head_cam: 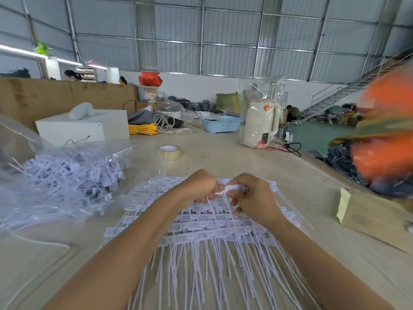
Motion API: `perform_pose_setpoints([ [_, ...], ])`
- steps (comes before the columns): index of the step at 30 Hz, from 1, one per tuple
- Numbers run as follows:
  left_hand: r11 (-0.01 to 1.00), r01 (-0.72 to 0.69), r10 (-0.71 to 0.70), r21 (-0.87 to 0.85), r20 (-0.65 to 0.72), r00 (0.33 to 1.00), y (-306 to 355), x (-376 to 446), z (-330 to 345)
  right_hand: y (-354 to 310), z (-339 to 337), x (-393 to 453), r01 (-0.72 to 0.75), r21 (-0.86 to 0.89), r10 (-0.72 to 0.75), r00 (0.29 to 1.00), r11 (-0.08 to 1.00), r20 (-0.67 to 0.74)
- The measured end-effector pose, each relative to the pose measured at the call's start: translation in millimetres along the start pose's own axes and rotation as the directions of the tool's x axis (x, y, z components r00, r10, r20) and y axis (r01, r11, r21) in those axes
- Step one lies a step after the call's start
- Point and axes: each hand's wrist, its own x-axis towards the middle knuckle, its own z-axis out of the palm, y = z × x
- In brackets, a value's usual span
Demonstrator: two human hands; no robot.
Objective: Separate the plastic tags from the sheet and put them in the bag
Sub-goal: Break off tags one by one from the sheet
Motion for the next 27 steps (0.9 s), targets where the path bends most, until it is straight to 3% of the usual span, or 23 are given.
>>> perform_pose_setpoints([
  [3,0.992,0.094,-0.087,-0.079,0.086,0.993,0,-1,-3,0,0,1,0.244,-0.24,-0.249,0.969,0.939,0.013],
  [5,0.995,0.065,-0.06,-0.075,0.064,0.996,0,1,-4,0,-2,3,0.245,-0.238,-0.254,0.967,0.94,-0.008],
  [9,0.998,0.026,-0.025,-0.057,0.024,0.999,1,3,-3,0,0,5,0.111,-0.133,-0.117,0.992,0.985,-0.037],
  [12,1.0,-0.002,0.003,-0.025,0.028,1.0,-1,3,-5,3,-1,11,0.031,-0.207,-0.047,0.996,0.978,-0.074],
  [13,1.0,-0.011,0.012,-0.008,0.033,0.999,-3,3,-7,6,-5,16,-0.059,-0.196,0.034,0.991,0.979,-0.129],
  [15,0.996,-0.057,0.056,0.063,0.007,0.998,-6,2,-10,7,-18,25,-0.263,0.005,0.26,0.949,0.965,-0.177],
  [16,0.99,-0.087,0.089,0.109,-0.013,0.996,-7,2,-11,5,-23,27,-0.326,0.126,0.341,0.931,0.937,-0.13],
  [19,0.962,-0.126,0.131,0.242,-0.005,0.991,-12,2,-10,-9,-21,34,-0.395,0.329,0.382,0.918,0.858,0.105],
  [21,0.94,-0.127,0.123,0.318,0.033,0.992,-14,2,-7,-18,-11,36,-0.443,0.333,0.386,0.895,0.832,0.226],
  [25,0.893,-0.178,0.158,0.414,0.082,0.984,-13,-1,-6,-20,11,34,-0.449,0.144,0.378,0.856,0.882,0.351],
  [27,0.873,-0.186,0.182,0.45,0.053,0.982,-14,1,-9,-18,22,31,-0.494,0.254,0.383,0.841,0.831,0.381],
])
